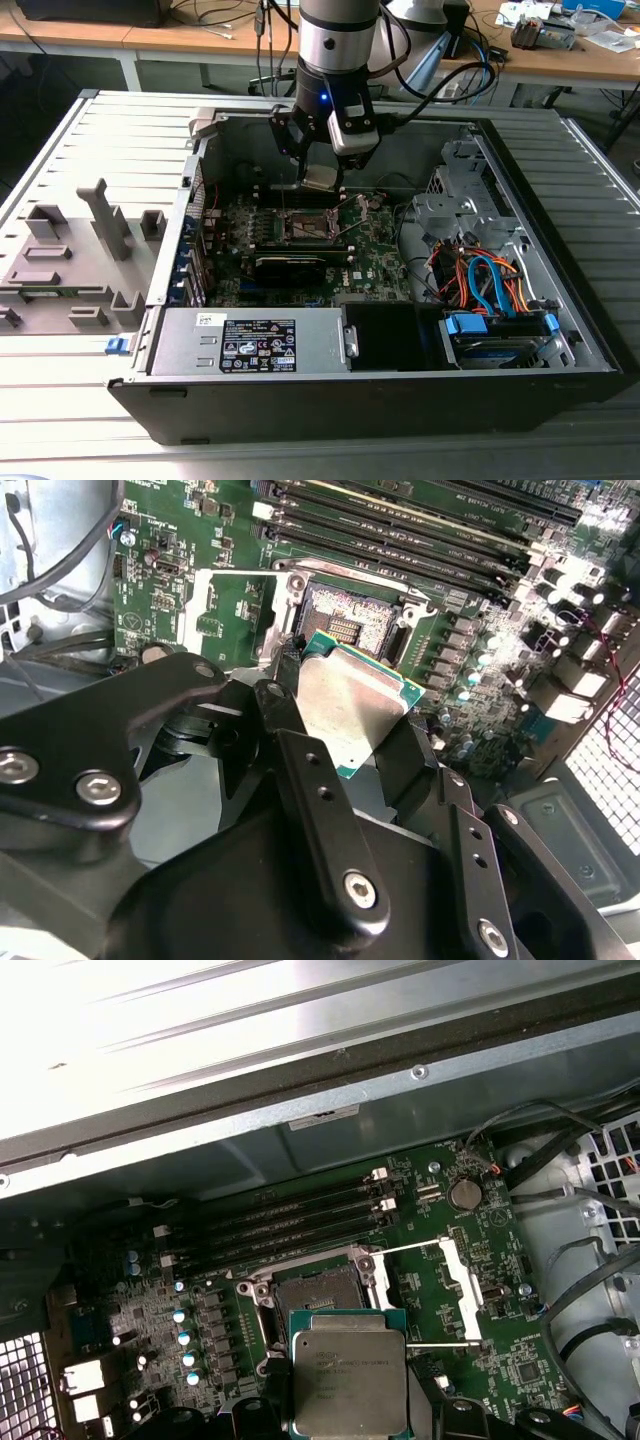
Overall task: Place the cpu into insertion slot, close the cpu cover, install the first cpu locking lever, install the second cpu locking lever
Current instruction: 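Place the cpu into insertion slot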
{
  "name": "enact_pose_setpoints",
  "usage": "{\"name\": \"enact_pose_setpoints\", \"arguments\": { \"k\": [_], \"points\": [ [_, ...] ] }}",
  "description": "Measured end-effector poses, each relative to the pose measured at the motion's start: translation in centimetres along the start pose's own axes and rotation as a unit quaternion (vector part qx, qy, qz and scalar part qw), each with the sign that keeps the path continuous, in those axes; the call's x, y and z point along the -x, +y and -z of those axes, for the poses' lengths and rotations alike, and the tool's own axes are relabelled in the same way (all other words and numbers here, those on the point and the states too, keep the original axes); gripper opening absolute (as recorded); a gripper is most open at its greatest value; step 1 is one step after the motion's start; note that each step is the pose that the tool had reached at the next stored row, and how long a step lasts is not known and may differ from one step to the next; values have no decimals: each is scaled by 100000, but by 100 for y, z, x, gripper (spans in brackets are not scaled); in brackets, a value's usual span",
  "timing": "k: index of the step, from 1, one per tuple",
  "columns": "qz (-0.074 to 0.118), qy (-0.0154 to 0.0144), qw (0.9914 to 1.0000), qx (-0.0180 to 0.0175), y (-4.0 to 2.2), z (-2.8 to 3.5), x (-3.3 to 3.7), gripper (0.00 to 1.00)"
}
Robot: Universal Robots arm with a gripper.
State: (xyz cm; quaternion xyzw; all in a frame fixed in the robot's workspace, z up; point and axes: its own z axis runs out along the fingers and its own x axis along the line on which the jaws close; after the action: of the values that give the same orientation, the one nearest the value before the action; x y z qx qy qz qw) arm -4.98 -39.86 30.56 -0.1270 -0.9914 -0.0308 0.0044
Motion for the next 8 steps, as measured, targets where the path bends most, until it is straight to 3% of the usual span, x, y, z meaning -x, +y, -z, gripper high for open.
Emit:
{"name": "enact_pose_setpoints", "arguments": {
  "k": [8],
  "points": [
    [-762,-47,99997,16,0,-1,0,55]
  ]
}}
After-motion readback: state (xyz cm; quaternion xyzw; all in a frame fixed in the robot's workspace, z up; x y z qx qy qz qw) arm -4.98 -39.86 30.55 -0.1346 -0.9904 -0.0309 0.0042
